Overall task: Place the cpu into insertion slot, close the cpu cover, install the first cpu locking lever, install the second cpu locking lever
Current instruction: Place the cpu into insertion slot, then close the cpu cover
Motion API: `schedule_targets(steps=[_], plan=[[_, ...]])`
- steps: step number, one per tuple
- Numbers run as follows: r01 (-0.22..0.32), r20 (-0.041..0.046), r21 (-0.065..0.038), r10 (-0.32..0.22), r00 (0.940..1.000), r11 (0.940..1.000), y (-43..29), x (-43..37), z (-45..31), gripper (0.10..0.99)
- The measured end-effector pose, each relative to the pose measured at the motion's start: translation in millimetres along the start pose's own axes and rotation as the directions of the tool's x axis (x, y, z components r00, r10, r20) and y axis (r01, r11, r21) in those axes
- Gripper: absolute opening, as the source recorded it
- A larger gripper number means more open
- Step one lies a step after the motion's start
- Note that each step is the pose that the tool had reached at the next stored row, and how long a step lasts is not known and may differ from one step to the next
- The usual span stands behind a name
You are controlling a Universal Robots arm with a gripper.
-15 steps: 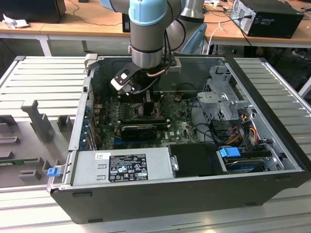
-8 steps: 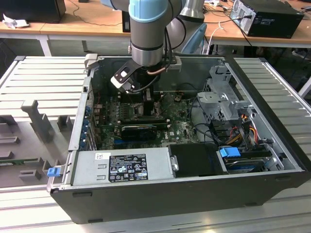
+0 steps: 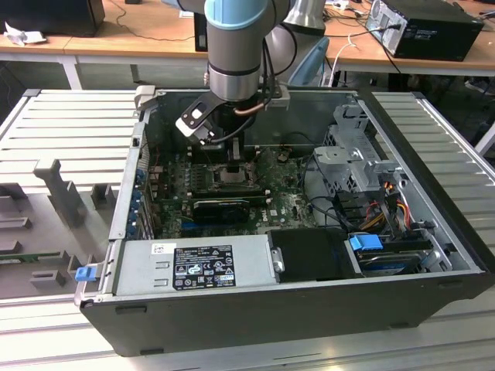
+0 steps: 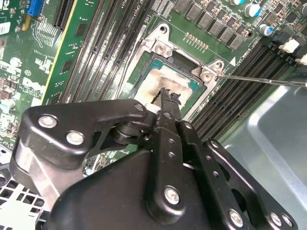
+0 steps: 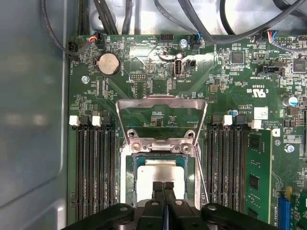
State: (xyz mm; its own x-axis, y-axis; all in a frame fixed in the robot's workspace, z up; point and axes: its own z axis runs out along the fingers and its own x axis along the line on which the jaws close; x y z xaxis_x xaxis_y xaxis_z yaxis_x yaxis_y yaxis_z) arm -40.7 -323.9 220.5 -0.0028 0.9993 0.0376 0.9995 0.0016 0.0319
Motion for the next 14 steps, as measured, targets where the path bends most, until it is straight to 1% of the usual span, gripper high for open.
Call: schedule_targets(steps=[6,9,10,12,14], plan=[[0.000,0.0000,-0.001,0.000,1.0000,1.0000,-0.3,0.2,-3.8,0.106],[0.000,0.0002,-0.001,0.000,1.0000,1.0000,-0.1,0.3,-8.3,0.106],[0.000,0.0001,-0.002,0.000,1.0000,1.0000,0.1,0.4,-8.4,0.106],[0.000,0.0015,-0.001,0.000,1.0000,1.0000,8.3,0.2,-8.2,0.106],[0.000,0.0015,-0.001,0.000,1.0000,1.0000,8.4,0.3,-8.3,0.106]])
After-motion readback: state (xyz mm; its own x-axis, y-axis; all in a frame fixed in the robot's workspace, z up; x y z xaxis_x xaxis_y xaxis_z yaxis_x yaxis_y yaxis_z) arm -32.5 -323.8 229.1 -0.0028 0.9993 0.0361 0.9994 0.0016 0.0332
